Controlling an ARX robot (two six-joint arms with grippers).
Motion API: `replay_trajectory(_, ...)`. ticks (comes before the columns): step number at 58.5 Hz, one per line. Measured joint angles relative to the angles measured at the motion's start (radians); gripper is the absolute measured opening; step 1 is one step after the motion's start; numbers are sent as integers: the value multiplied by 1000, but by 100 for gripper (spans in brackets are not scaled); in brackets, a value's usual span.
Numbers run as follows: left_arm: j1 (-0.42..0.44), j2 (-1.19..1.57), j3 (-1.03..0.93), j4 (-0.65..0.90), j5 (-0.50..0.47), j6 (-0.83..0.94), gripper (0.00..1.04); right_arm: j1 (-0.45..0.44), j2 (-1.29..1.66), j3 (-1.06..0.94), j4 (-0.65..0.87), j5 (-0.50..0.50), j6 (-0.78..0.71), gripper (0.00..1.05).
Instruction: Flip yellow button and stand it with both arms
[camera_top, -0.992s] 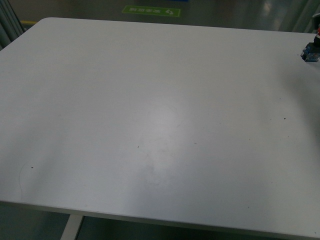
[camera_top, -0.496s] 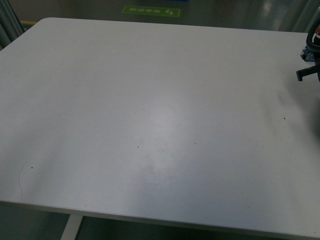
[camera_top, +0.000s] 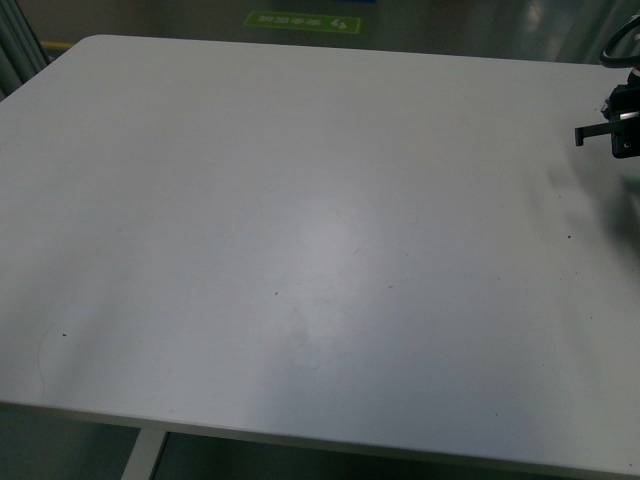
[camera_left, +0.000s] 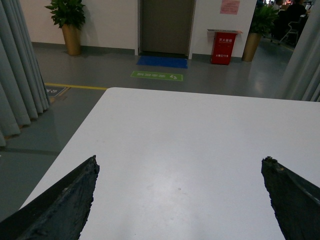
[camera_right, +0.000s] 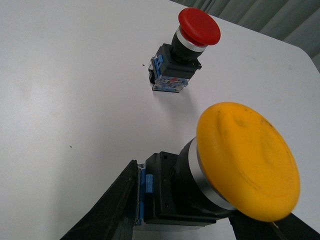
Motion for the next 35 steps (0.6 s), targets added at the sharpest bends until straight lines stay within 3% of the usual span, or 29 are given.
replay_trajectory(35, 0, 0, 0, 0, 0, 0, 98, -13, 88, 78, 24, 24, -76, 43)
